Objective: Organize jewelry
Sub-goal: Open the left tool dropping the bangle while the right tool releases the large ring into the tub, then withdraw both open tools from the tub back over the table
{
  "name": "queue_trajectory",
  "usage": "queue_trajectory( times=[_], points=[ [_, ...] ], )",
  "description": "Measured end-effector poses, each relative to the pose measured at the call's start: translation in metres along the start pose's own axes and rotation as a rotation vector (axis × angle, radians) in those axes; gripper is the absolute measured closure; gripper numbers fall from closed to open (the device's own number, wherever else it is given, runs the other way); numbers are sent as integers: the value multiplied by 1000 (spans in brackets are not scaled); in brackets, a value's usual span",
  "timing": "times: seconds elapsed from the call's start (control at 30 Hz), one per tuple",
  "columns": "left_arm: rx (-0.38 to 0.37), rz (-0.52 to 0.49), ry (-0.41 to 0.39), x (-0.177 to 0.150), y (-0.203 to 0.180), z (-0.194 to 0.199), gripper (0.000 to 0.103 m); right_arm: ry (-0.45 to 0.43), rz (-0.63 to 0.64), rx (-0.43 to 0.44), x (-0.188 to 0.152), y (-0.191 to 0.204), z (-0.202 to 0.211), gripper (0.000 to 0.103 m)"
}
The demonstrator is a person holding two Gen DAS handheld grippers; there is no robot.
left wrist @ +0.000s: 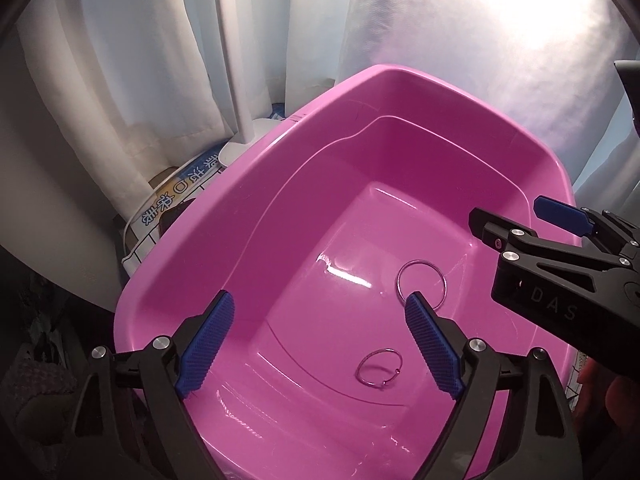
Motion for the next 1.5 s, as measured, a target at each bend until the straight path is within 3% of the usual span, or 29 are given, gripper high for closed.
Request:
queue_trajectory(
  times=[0.27,0.53,0.73,1.1,1.5],
  points=[
    [11,14,-31,1,9,15,17,-63,-14,23,4,2,29,30],
    [-28,-40,-152,8,-18,69,16,-174,-105,37,-17,-37,101,30],
    [-124,-98,-189,-1,-68,96,14,-196,-190,-19,-72,-93,149,30],
    [-300,-245,-149,-60,-165,112,14,-195,-406,-157,-195,-182,199,30],
    [-345,-342,-40,-131,-229,91,14,-132,-633,-293,-326,-260,227,30]
  ],
)
Point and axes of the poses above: each gripper's, at about its wrist camera, not at the fingertips, and z roughly against the way its jaws point, y to its left, x to its top, the point moved 10 cm from there along -z, roughly the way its jaws point, and after that the axes turned 1 degree about x, right-handed, at the moved point
